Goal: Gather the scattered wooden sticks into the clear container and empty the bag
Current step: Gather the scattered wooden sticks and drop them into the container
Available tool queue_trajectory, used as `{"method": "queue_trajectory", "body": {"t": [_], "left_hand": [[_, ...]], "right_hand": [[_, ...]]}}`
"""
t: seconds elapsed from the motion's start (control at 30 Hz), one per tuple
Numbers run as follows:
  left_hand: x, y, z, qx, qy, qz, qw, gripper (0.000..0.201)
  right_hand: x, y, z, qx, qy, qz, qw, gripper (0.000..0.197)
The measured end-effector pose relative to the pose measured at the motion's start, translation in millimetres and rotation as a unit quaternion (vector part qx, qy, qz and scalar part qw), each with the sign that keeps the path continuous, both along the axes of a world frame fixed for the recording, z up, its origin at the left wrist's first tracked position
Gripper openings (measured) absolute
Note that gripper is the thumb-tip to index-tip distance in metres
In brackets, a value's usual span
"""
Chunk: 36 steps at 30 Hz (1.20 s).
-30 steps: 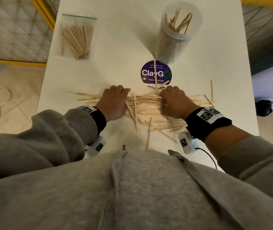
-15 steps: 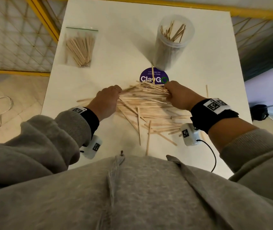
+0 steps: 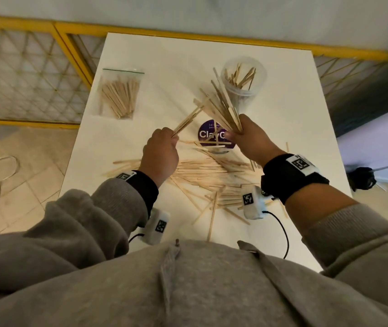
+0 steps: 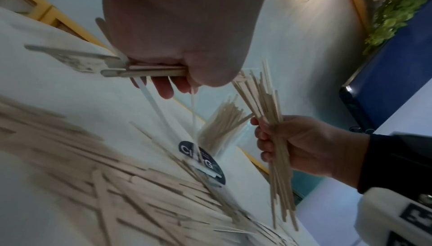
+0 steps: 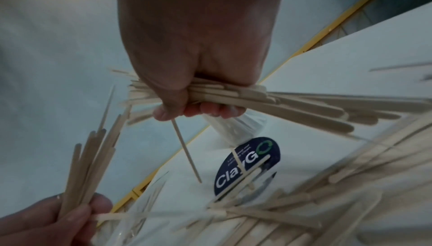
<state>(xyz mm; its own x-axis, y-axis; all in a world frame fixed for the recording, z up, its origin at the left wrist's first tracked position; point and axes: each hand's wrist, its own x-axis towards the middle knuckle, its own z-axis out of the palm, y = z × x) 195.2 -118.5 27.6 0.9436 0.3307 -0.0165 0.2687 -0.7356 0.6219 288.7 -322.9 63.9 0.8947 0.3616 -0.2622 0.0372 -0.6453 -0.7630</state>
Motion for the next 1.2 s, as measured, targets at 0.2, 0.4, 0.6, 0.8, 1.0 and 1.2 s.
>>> {"method": "queue_trajectory", "body": {"t": [0.2,0.4,0.6,0.8,1.0,1.2], "left_hand": [[6.6,-24.2,13.9,0.042,0.013,-0.003,0.999,0.021],[4.9,-48.3,17.7,-0.028,-0.018,-0.117,0.993,0.033],[8.8,-33.7,16.4,-0.049,0.017,-0.170,0.984,0.024],[2.9,-14.2,30.4,-0.071,-0.102,-0.058,0.991,0.022],[28.4,-38.6,56.6,-0.348,-0.010,-0.117,0.930,0.070],[31.2,-41.0,58.0,-0.266,-0.070,-0.077,0.958,0.027]], "right_hand": [[-13.7,21.4,-5.9,0.167,0.063,-0.060,0.982,0.024],[-33.0,49.7,-10.4,0.329,0.139,-0.104,0.928,0.035],[-31.8,48.2,-15.8,0.273,0.099,-0.154,0.944,0.026],[-33.0,41.0,-9.4,0.220,0.049,-0.134,0.965,0.027],[-34.8,57.0,-6.7,0.116,0.012,-0.014,0.993,0.012],[-38.3,66.0,-2.4,0.236,0.074,-0.078,0.966,0.035]]}}
